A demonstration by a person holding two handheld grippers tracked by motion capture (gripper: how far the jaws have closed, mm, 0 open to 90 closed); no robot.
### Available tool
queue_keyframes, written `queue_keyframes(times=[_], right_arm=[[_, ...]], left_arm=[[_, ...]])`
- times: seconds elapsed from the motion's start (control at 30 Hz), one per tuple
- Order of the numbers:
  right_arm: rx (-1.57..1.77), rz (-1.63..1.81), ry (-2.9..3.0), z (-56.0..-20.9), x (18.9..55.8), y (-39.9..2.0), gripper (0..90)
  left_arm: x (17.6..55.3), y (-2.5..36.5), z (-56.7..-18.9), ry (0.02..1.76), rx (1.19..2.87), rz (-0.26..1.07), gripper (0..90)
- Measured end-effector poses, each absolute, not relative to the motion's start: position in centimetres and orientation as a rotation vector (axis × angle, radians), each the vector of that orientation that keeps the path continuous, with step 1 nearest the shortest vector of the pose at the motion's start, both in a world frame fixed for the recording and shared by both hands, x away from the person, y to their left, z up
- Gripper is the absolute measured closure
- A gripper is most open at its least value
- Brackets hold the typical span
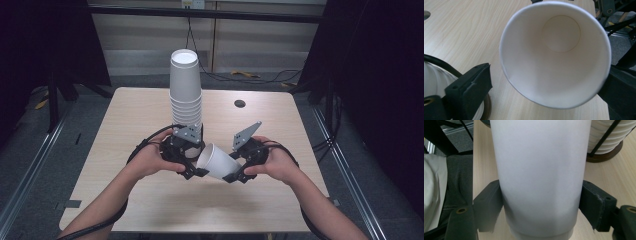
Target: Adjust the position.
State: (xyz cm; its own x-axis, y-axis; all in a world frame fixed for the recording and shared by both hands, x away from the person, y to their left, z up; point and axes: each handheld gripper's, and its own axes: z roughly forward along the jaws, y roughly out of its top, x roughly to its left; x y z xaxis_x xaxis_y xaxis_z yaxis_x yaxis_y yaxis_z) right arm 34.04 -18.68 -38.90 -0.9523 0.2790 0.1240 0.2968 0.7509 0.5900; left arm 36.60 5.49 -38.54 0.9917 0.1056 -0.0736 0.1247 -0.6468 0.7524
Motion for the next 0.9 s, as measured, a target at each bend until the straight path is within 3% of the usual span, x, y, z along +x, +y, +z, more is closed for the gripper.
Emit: queue_keyframes(times=[0.9], right_arm=[[-0.416, -1.023, -2.929, -38.65, 33.95, -18.37, 24.2]], left_arm=[[36.63, 5.1, -38.94, 0.164, 2.265, -0.069, 0.0]])
